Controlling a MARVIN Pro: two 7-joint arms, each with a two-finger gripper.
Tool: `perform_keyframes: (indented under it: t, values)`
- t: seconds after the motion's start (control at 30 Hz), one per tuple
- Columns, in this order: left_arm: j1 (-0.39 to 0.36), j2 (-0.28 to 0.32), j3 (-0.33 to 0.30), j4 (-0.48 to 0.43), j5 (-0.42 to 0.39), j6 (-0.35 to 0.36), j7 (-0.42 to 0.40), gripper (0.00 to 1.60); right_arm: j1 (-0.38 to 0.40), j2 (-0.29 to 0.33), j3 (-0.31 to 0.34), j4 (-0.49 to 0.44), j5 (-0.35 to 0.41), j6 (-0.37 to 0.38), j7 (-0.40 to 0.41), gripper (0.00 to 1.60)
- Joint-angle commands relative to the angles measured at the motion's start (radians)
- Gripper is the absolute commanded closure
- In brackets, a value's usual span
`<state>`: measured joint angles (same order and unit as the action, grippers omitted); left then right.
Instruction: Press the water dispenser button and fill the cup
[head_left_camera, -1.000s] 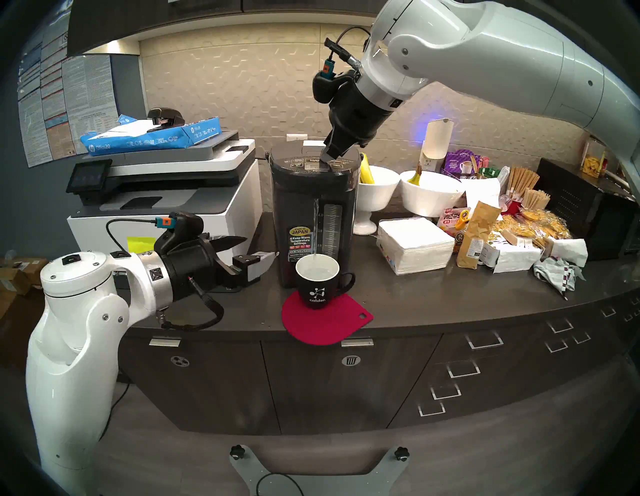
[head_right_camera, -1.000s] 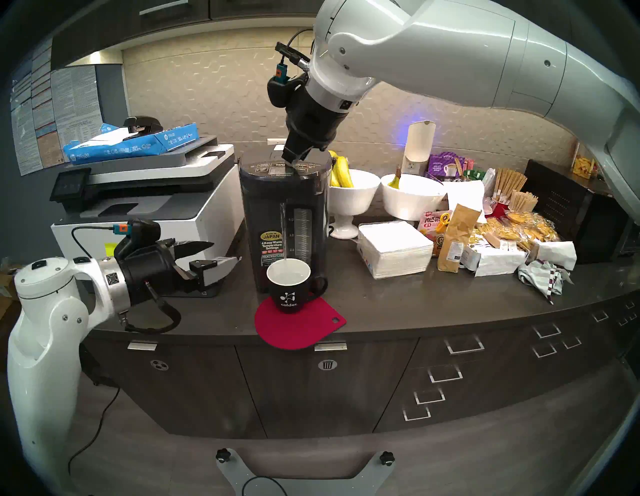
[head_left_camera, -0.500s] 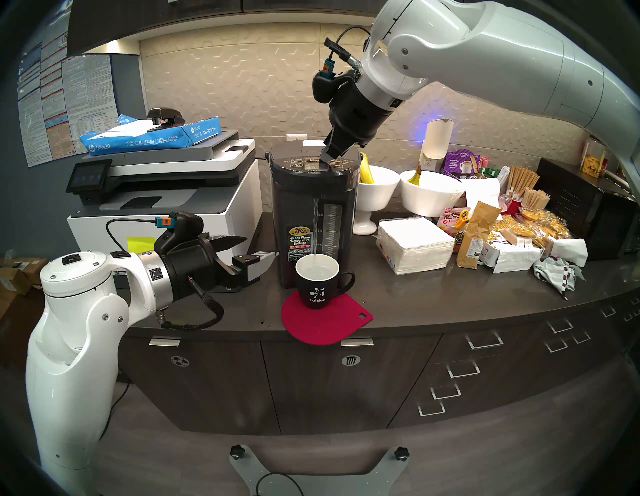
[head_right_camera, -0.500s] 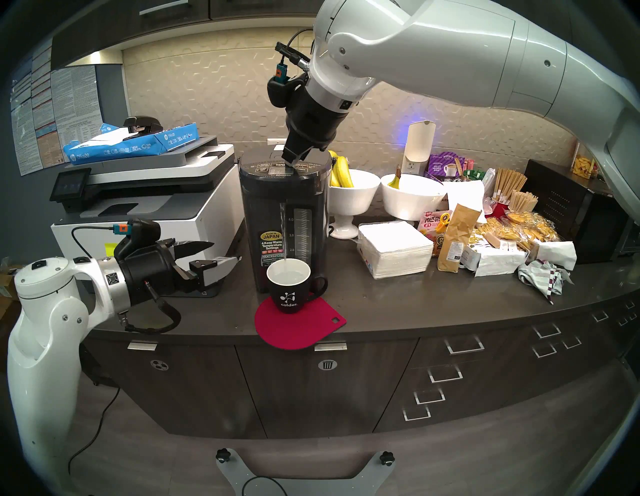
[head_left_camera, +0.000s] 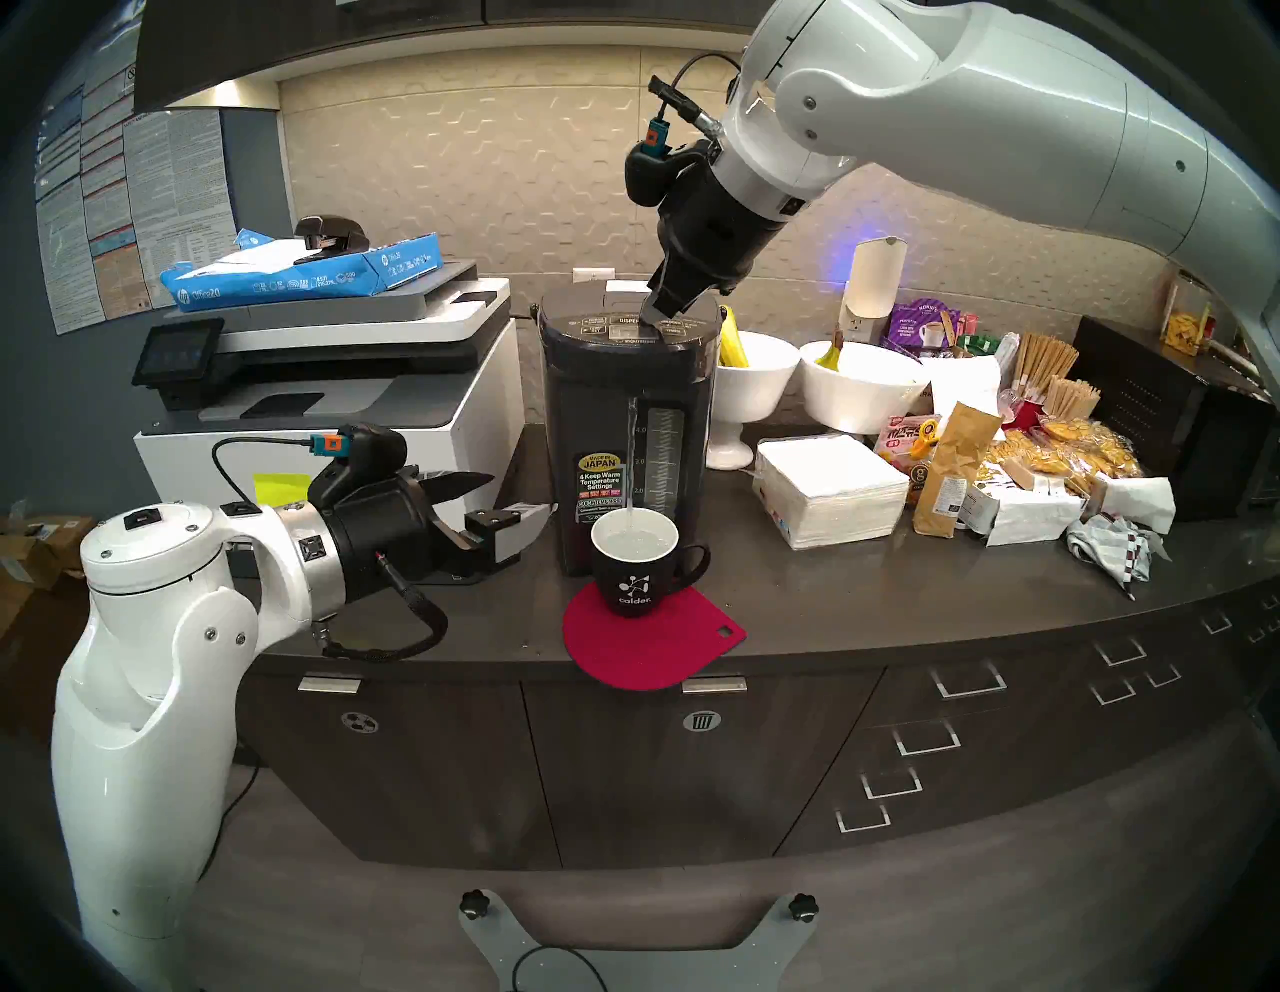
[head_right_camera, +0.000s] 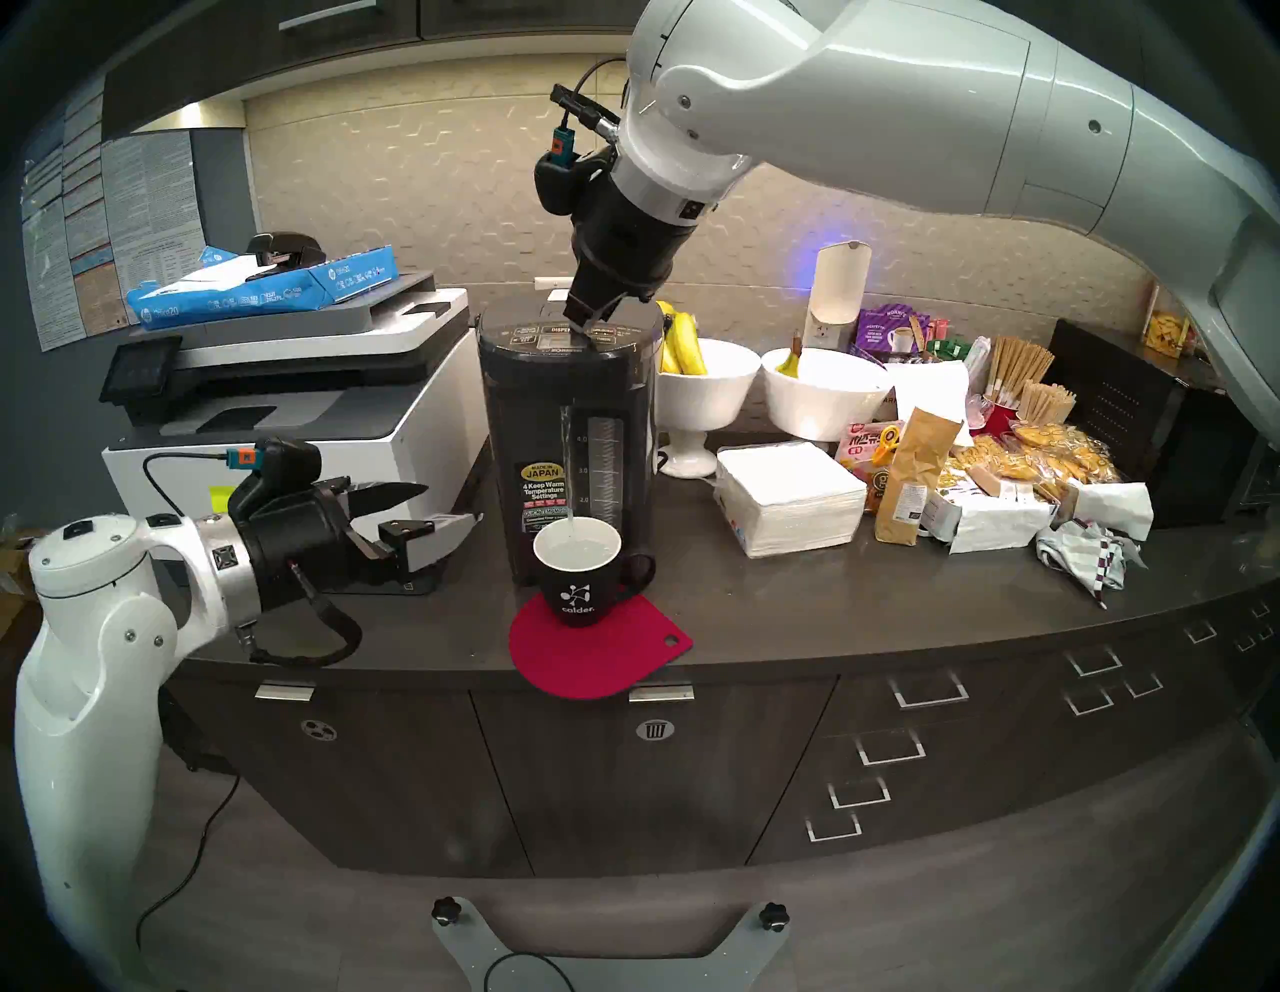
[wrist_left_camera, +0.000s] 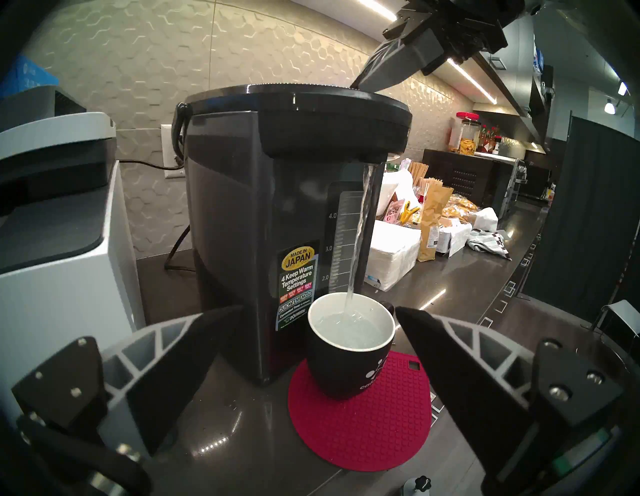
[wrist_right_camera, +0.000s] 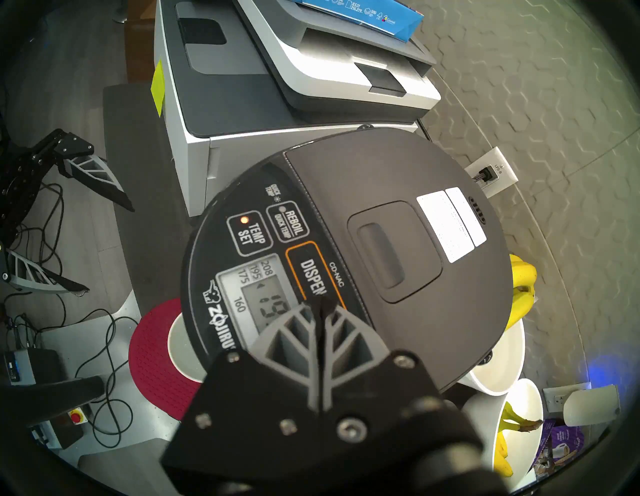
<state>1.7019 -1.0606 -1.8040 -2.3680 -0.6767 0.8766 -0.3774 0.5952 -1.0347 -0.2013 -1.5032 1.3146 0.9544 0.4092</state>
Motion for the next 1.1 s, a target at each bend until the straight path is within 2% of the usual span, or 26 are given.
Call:
perform_keyframes:
  t: [0.0,1.07]
  values:
    - [-0.001,0.0,0.0,-0.01,0.0,0.0,0.0,0.0,-0.035,-0.008,-0.033,-0.006,0.005,0.006,0.011,1.6]
    - [-0.001,0.0,0.0,-0.01,0.0,0.0,0.0,0.0,-0.035,-0.008,-0.034,-0.006,0.005,0.006,0.011,1.6]
